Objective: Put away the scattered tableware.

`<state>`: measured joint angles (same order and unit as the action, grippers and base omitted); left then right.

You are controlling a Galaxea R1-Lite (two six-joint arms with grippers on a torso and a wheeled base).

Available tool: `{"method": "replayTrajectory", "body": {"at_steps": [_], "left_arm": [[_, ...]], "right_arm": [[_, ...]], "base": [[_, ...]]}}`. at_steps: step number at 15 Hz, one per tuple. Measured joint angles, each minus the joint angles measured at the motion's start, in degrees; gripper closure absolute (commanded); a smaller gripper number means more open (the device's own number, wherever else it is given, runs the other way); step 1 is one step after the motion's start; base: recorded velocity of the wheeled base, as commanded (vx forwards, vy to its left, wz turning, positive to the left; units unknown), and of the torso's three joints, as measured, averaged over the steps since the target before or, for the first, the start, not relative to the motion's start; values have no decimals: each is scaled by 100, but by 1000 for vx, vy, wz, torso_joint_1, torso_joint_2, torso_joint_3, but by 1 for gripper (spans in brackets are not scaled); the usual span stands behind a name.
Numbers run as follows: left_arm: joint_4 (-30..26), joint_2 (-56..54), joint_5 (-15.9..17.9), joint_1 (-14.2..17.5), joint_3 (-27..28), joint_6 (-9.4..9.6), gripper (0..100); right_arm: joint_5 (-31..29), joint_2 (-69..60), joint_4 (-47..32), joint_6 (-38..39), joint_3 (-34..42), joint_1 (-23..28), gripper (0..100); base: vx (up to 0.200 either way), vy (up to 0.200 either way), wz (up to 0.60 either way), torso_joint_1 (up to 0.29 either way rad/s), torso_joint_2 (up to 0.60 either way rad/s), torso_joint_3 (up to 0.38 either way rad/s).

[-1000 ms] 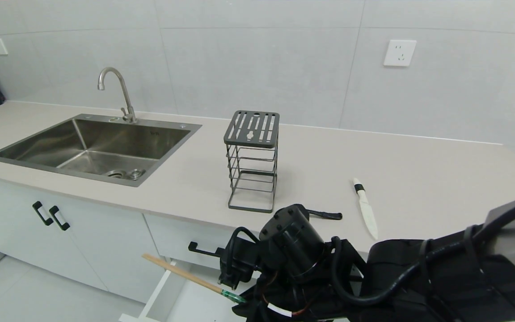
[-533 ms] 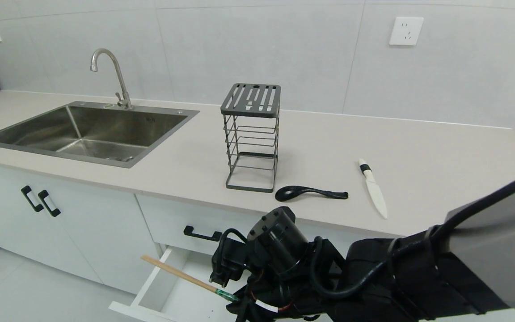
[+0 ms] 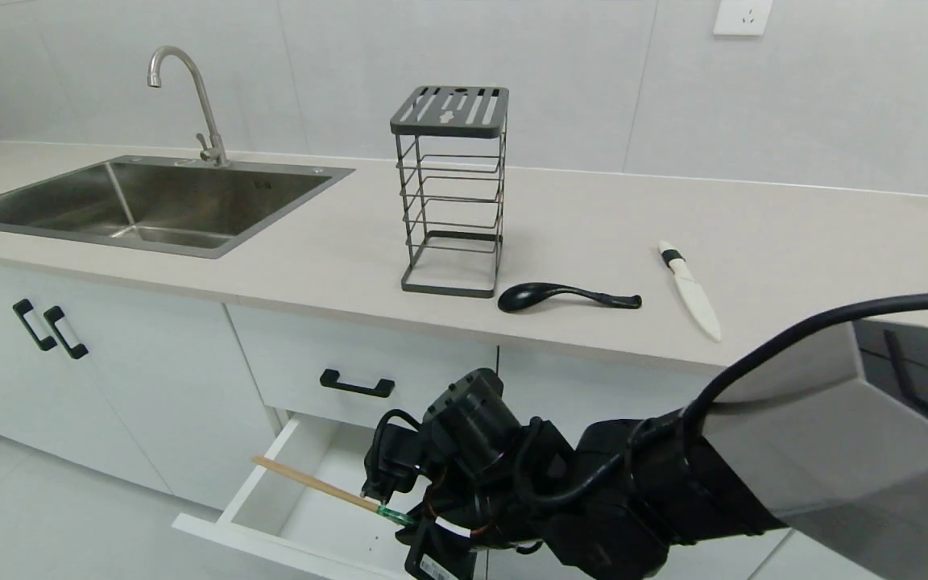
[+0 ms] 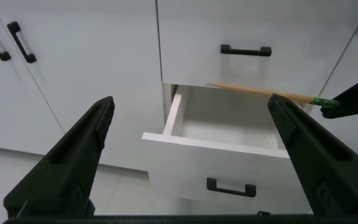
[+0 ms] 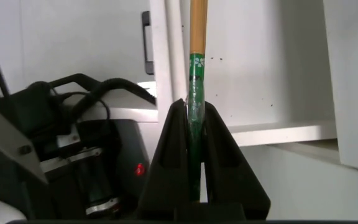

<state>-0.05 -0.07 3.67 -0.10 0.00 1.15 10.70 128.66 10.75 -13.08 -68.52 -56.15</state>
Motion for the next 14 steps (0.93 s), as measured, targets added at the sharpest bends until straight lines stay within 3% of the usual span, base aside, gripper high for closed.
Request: {"method": "replayTrajectory", "body": {"at_steps": [8, 14], "left_arm": [[0, 0, 2, 0, 0, 0, 0], [5, 0, 0, 0, 0, -2, 0]], "right_arm": [[-28, 797, -44, -169, -929, 447, 100], [-299, 1197, -961, -176, -2031, 483, 100]], "base": [[0, 0, 0, -171, 447, 276], [0, 0, 0, -24, 68, 42]]}}
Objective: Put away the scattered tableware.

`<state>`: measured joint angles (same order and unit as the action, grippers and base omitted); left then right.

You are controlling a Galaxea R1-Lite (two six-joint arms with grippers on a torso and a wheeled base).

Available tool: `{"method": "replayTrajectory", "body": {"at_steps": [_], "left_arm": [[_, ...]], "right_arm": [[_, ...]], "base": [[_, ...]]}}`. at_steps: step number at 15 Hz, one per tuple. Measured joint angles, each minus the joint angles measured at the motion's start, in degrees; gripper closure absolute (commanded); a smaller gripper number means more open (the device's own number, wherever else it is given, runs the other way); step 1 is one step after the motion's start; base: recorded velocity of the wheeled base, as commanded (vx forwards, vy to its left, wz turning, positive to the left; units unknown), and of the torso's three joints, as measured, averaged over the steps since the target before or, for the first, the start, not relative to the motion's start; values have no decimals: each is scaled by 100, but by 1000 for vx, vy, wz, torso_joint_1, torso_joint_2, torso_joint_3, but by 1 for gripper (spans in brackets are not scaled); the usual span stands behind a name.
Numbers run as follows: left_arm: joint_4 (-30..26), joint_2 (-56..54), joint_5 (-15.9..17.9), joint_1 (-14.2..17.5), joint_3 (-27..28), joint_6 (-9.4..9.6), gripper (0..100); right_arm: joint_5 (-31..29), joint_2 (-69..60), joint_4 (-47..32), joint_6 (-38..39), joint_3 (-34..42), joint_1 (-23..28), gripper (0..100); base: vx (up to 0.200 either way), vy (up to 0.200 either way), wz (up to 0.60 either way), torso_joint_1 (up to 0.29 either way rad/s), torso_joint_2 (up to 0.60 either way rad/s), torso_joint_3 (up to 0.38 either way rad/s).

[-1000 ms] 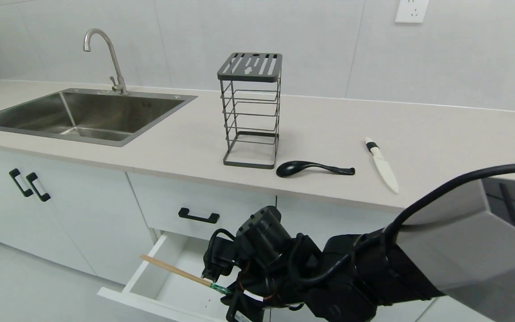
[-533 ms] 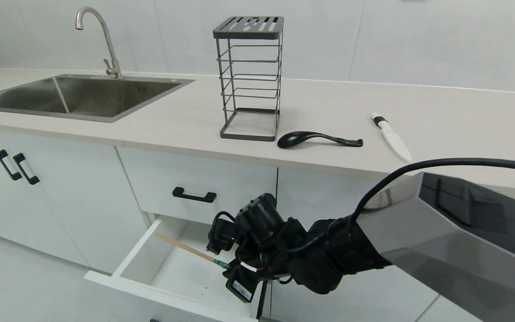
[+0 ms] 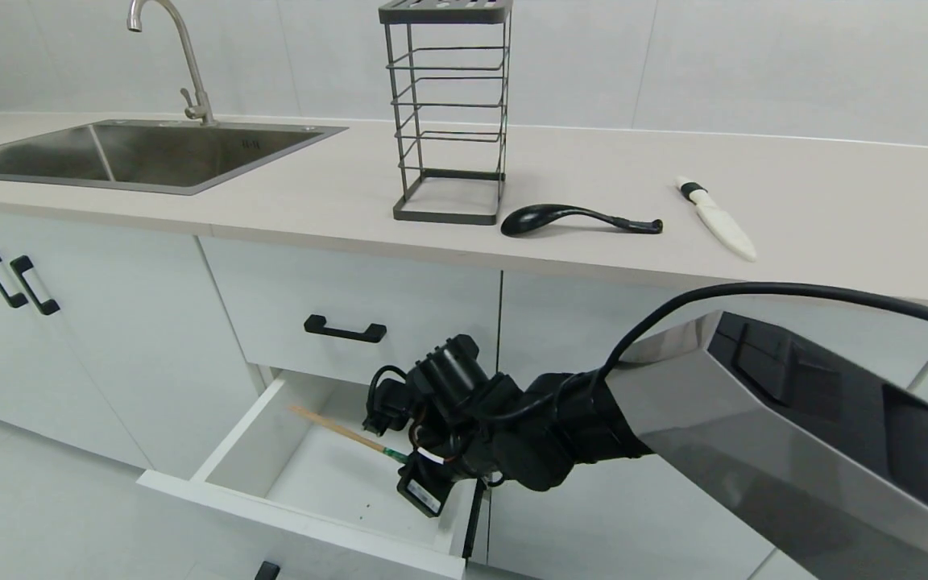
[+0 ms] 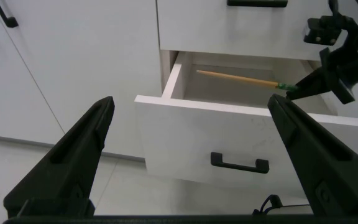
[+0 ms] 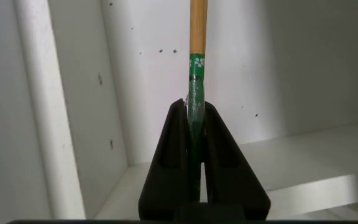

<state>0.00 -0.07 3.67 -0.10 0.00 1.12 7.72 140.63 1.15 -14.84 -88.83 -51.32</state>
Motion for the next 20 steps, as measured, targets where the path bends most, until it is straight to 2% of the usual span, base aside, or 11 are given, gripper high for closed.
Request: {"method": "replayTrajectory", "body": {"at_steps": [2, 5, 20], "left_arm": [[-2, 0, 0, 0, 0, 2, 0], [0, 0, 0, 0, 0, 2, 0], [0, 0, 0, 0, 0, 0, 0]], "right_arm": [[-187, 165, -199, 0, -394, -5, 100], [-402, 407, -205, 26, -585, -29, 100], [-405, 1226, -190, -106, -1197, -110, 100]], "base": [[0, 0, 0, 0, 0, 0], [0, 0, 0, 0, 0, 0], [0, 0, 0, 0, 0, 0]]}}
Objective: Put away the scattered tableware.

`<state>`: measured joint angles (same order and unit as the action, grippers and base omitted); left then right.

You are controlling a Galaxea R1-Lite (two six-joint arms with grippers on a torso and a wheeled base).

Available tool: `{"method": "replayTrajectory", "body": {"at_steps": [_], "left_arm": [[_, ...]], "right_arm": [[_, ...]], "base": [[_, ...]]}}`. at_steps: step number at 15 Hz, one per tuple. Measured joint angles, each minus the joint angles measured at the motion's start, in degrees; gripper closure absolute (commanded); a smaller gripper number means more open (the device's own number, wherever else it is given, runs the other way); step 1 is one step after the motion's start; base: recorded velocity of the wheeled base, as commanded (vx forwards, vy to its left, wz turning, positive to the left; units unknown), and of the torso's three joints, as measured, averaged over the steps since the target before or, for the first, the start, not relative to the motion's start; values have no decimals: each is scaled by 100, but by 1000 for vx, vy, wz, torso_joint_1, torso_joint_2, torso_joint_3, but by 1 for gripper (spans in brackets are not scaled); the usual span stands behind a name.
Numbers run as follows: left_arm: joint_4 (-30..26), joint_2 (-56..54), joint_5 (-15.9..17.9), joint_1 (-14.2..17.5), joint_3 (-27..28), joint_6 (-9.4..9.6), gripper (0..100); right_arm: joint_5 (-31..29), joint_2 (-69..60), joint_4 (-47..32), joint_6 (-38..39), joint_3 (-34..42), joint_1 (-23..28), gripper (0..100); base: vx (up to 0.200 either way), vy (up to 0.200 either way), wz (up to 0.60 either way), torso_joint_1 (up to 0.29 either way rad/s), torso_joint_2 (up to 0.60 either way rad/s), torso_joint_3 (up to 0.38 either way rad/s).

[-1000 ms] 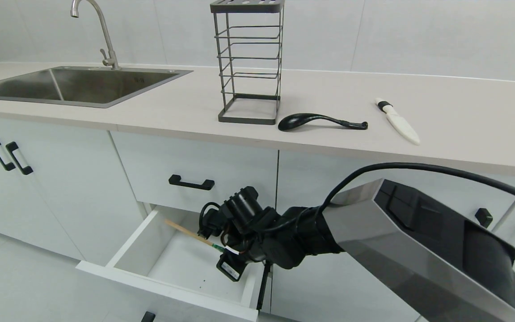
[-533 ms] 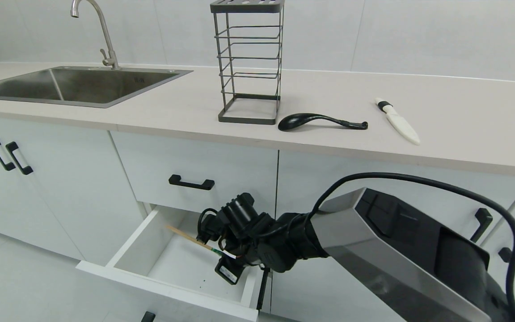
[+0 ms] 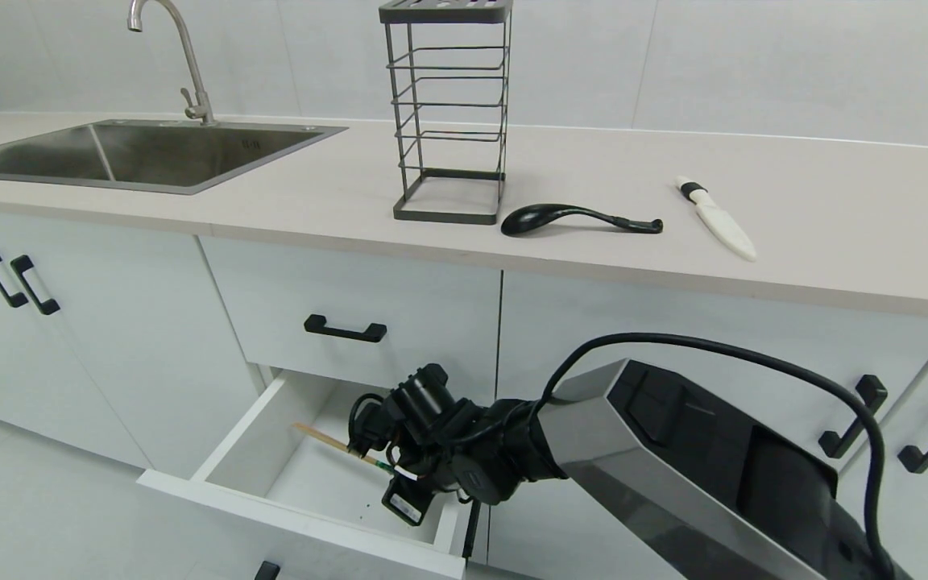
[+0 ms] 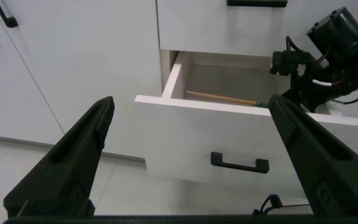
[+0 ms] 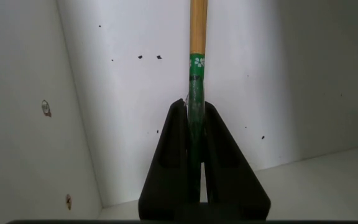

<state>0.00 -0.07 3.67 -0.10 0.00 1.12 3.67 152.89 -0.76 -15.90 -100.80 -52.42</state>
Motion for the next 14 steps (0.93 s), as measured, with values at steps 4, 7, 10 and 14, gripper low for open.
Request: {"method": "replayTrajectory", "body": {"at_steps": [4, 7, 10, 14], "left_arm": [[0, 0, 0, 0, 0, 0, 0], [0, 0, 0, 0, 0, 0, 0], [0, 0, 0, 0, 0, 2, 0], [0, 0, 2, 0, 0, 2, 0]], "right_arm": [[32, 133, -17, -128, -182, -59, 0], [150, 162, -13, -148, -201, -63, 0], [157, 138, -41, -148, -201, -89, 0], [144, -223, -66, -123, -184, -174, 0]], "base": [[0, 0, 0, 0, 0, 0], [0, 0, 0, 0, 0, 0], [0, 0, 0, 0, 0, 0], [0, 0, 0, 0, 0, 0]]}}
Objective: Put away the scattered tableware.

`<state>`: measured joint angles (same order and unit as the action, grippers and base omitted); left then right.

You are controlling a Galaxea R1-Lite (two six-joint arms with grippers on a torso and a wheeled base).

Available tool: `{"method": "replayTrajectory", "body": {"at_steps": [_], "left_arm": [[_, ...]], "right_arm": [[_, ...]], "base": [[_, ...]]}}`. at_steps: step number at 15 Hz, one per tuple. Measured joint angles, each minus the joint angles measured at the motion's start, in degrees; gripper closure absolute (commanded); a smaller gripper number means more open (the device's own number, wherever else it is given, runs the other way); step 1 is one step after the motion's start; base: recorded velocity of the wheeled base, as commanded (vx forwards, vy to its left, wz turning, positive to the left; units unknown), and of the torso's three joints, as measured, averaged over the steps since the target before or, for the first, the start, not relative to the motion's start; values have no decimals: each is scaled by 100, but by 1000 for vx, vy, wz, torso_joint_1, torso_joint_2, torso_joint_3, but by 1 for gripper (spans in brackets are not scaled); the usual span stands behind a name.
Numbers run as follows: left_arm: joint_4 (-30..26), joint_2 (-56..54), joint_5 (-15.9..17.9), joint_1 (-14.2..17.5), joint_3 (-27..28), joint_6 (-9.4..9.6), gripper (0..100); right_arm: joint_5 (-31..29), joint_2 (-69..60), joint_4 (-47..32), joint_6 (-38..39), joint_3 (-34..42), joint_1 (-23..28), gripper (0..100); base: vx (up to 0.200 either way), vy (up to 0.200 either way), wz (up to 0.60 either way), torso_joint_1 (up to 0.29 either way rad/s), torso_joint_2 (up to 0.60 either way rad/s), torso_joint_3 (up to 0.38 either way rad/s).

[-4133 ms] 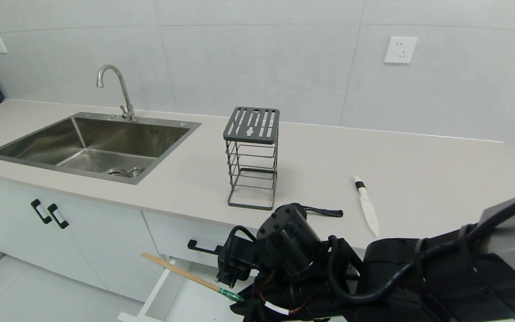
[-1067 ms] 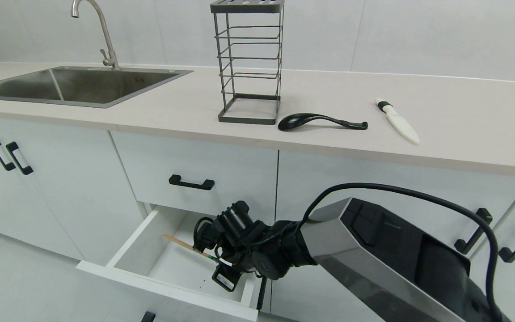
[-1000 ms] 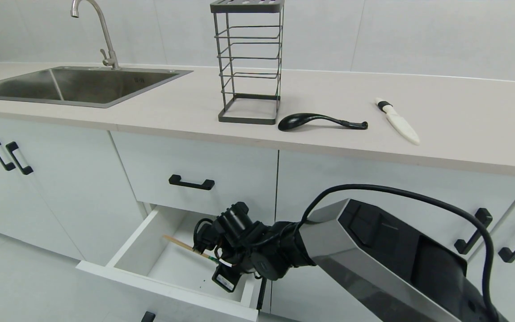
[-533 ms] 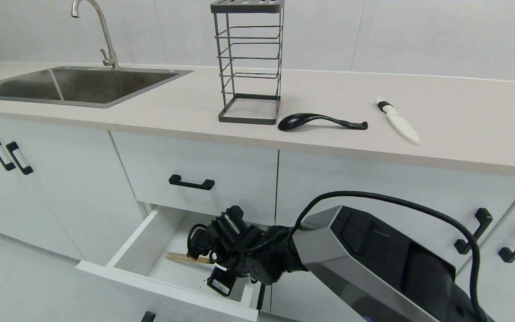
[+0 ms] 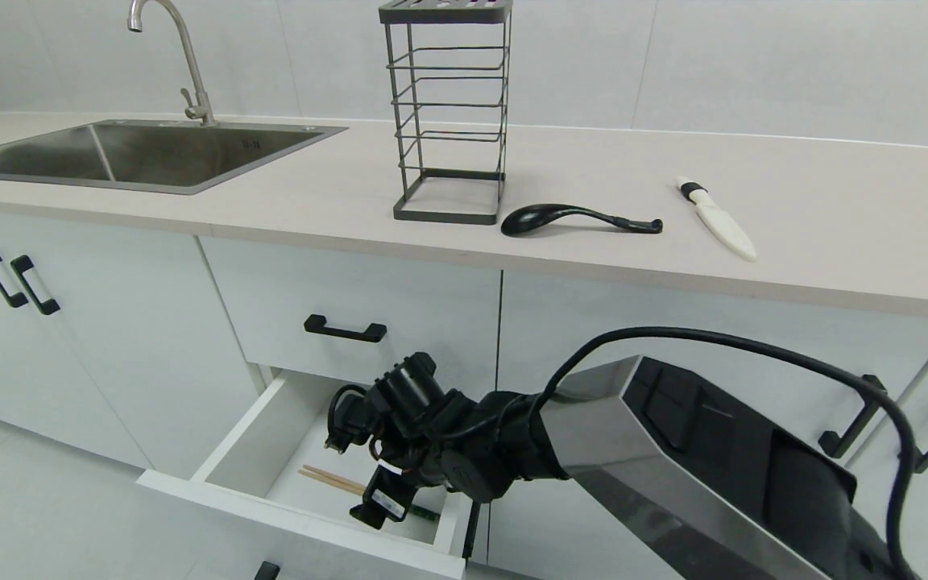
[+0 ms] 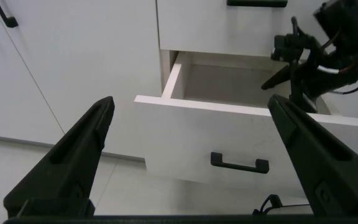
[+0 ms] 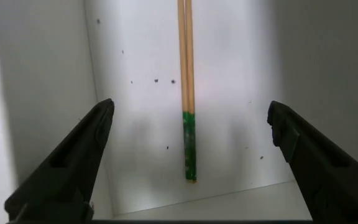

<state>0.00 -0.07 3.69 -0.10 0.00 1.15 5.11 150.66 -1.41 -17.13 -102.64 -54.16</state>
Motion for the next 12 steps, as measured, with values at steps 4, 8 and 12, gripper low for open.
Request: {"method": "replayTrajectory", "body": {"at_steps": [4, 8, 12], "left_arm": [[0, 0, -2, 0, 0, 0, 0], [0, 0, -2, 0, 0, 0, 0], [0, 0, -2, 0, 0, -2, 0]], "right_arm": [[-27, -741, 29, 2, 402, -217, 0], [-240, -1556, 592, 0, 1204, -394, 0], [-411, -2269, 1145, 16, 2297, -532, 0]], "base": [[0, 0, 0, 0, 0, 0], [0, 0, 0, 0, 0, 0], [0, 0, 0, 0, 0, 0]]}}
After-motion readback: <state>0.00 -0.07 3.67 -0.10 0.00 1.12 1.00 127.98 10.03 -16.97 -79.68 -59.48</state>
